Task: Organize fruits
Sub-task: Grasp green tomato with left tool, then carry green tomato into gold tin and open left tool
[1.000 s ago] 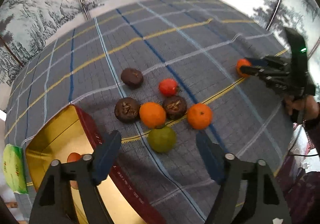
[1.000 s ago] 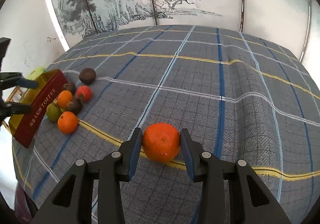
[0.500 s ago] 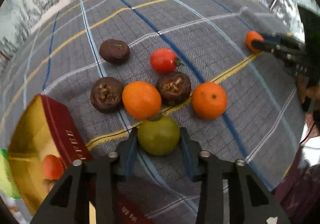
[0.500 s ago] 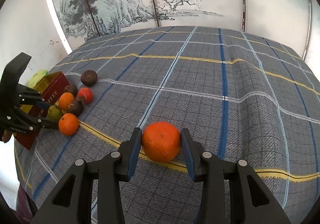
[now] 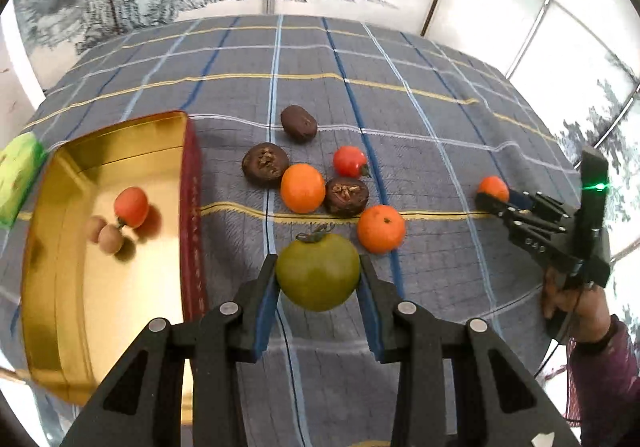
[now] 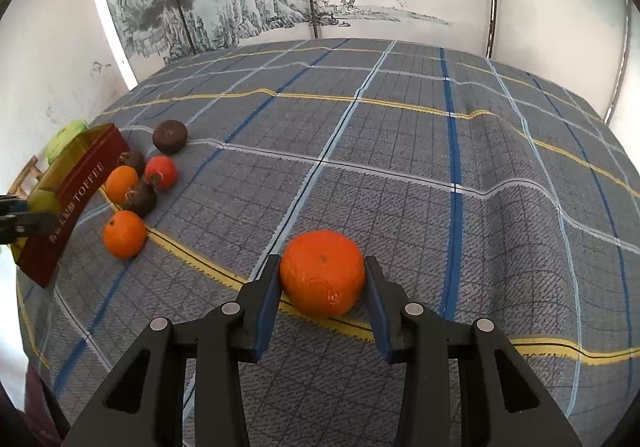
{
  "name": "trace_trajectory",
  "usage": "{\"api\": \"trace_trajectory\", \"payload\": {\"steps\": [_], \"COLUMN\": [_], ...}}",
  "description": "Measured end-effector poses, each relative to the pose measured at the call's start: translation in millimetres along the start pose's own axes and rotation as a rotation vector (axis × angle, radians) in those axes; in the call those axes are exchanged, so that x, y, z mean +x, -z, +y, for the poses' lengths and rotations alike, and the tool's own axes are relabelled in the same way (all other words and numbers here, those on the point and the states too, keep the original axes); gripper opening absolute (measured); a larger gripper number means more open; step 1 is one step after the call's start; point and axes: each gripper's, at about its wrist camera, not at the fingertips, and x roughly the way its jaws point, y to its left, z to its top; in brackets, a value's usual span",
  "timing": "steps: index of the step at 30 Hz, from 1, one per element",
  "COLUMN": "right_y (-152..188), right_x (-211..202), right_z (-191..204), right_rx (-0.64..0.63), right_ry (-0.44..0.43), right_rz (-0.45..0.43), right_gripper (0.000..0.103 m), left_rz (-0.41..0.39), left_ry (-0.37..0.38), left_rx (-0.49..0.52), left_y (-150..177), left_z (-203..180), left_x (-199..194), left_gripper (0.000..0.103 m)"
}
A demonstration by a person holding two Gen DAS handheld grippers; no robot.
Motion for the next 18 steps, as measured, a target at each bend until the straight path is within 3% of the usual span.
{"api": "trace_trajectory", "payload": {"steps": [4,18], "right_y": [-0.5,0.4], "right_x": [-0.2,1.6], "right_z": [1.0,9.5], "right_rx": [-0.009,-0.039], "right_ry": [0.013,0.058], "right_rz": [0.001,0.009], "right_gripper": [0.041,0.04], "left_rz": [-0.024,-0.119], "left_ry": [0.0,-0.156], "left_rx": [-0.029,-0.038], "left_y": [5.5,22.8], "left_z": [1.0,38.6], "left_x": [-13.9,-58.4], "left_gripper": [0.034,0.034]}}
